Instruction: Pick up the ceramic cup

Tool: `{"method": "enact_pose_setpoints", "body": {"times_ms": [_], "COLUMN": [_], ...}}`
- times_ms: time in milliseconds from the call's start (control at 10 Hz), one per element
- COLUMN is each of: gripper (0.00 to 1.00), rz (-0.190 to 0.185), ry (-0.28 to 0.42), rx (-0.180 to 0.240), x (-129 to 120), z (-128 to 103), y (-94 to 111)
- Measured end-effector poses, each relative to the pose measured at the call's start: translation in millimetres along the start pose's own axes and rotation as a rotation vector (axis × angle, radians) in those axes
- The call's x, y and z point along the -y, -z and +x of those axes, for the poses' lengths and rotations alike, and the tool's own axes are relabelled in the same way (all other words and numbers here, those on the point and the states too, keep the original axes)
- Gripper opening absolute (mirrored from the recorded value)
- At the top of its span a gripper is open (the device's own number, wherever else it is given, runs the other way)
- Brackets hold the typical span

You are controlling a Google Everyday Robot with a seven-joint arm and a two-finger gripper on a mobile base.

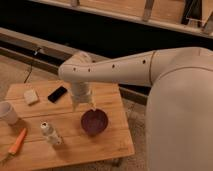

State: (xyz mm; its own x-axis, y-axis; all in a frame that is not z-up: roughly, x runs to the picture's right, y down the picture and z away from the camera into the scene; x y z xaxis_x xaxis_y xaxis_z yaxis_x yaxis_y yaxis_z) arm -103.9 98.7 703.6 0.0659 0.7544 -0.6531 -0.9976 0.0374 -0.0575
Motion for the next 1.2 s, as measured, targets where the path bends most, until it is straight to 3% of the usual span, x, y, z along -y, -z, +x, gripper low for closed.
{"method": "enact_pose_setpoints", "body": {"times_ms": [1000,1200], "gripper": [0.65,0.65], "rz": [0.0,0.012], "ry": [0.0,0.029], "rx": [0.0,0.044], "x": [-0.1,-7.1], "z": [-0.1,-10.8], "y": [0.1,18.2]}}
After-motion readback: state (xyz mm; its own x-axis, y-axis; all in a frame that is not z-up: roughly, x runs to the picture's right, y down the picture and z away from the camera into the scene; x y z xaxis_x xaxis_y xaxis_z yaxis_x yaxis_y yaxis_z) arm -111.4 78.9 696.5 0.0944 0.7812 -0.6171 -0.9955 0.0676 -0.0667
